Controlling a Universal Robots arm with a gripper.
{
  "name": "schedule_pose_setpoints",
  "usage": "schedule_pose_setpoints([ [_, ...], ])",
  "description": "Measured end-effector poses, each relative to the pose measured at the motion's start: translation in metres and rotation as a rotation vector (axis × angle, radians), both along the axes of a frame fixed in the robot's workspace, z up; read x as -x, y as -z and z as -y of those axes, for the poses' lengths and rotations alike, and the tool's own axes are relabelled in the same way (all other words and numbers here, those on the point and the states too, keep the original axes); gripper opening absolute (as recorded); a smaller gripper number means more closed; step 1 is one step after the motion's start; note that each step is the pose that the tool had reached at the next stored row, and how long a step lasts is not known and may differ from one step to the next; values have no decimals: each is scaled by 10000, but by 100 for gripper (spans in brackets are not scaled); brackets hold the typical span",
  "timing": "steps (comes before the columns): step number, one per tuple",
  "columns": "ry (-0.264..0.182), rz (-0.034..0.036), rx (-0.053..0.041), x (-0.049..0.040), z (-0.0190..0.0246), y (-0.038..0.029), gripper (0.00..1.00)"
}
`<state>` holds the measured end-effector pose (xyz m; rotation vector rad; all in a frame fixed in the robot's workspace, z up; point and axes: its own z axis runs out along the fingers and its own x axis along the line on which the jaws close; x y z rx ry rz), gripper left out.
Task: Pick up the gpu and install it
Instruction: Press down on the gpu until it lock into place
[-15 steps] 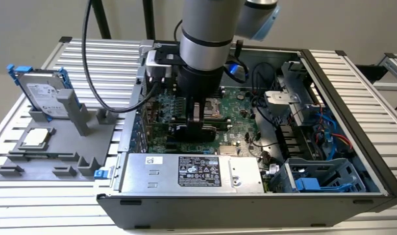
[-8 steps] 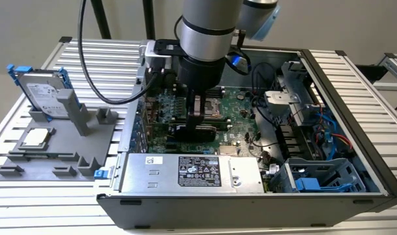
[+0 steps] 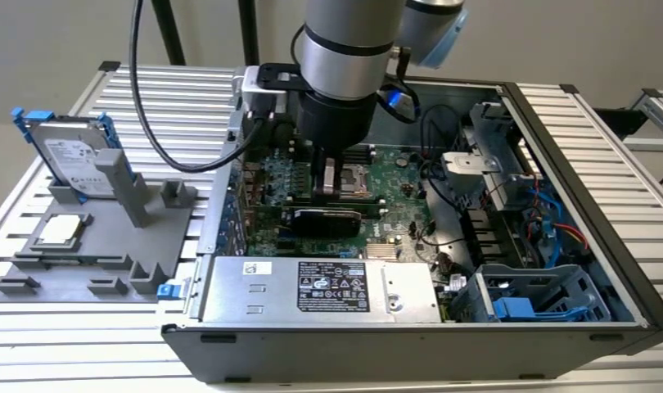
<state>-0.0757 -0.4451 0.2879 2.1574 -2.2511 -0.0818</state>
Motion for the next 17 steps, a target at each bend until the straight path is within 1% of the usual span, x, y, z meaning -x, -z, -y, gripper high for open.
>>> schedule_pose_setpoints([
  [17,0,-1,2,0,0,-46,0],
])
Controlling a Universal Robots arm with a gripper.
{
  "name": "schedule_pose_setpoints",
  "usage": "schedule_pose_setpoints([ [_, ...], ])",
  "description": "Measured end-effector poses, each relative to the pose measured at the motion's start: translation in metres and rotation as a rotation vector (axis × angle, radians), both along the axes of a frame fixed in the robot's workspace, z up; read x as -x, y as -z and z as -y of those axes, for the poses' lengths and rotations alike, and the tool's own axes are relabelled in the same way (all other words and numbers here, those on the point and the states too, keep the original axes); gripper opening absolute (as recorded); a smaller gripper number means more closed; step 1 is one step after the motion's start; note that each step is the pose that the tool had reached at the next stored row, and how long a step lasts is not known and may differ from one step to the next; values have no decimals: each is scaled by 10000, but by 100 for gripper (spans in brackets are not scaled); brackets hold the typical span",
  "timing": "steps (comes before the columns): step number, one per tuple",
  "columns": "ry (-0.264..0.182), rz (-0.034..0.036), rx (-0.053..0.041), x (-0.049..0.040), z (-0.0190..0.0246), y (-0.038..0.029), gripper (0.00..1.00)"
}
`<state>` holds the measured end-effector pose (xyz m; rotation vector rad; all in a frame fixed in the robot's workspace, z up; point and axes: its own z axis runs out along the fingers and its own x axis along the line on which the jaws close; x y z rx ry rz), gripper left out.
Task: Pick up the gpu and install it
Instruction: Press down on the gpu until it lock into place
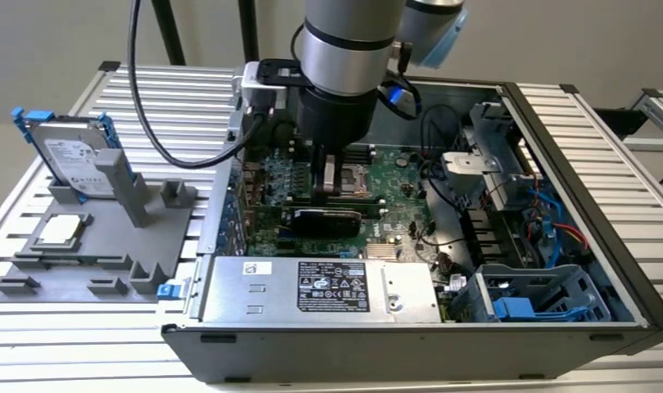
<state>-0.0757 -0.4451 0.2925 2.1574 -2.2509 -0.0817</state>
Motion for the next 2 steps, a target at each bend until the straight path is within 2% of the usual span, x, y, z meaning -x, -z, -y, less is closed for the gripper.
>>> schedule_pose_setpoints([
  [2,1,0,-1,0,0,-5,0],
])
